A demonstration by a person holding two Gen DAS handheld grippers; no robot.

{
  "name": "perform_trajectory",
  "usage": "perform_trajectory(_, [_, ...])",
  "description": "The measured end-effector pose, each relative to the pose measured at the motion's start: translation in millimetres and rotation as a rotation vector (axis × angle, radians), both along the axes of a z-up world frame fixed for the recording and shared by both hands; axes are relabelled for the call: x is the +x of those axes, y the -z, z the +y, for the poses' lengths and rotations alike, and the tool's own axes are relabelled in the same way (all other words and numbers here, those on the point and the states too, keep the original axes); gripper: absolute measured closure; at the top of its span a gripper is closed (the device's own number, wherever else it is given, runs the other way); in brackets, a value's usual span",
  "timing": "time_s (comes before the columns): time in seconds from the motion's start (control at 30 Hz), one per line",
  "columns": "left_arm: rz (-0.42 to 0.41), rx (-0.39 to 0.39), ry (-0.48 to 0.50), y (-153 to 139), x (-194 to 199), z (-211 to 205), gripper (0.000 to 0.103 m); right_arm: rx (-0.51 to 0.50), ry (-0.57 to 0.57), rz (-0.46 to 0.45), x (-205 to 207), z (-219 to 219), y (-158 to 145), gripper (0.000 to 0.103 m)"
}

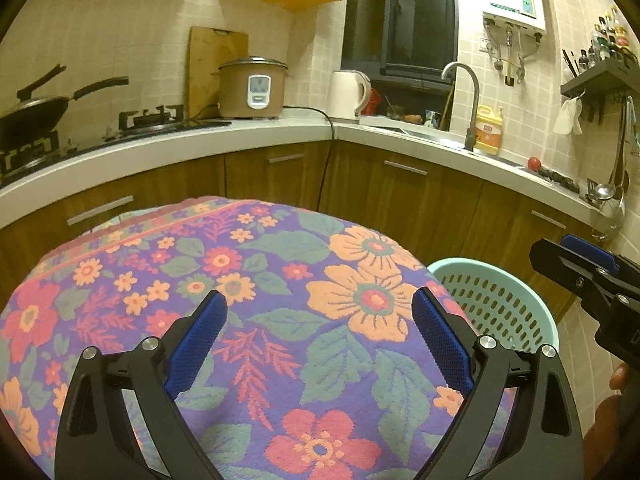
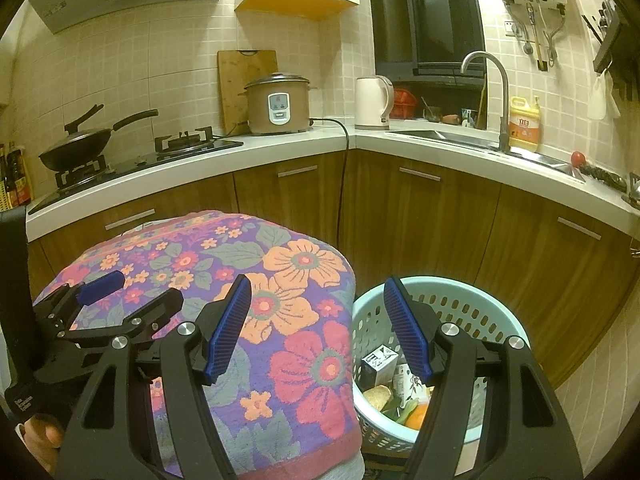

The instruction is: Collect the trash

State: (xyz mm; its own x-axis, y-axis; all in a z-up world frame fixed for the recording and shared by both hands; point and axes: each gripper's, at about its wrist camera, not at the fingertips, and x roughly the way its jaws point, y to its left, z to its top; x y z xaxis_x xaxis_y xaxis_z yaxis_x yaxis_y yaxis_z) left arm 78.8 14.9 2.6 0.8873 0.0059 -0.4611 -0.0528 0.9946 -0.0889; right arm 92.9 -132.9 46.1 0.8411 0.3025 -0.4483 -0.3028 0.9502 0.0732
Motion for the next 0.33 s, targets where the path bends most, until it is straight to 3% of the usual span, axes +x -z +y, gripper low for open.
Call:
perform_trajectory(0.17, [0.016,0.011,0.003,2.5,0.9,-3.1,0.011,0.006,-0.003,0.003,0.1,0.2,0.3,0.029])
perform_trajectory(0.33, [0.027,0.006,-0.009,3.2,2.1,-1.3,0.011,0.001,-0.002,0.009,2.2,0.0,2.3,0.027])
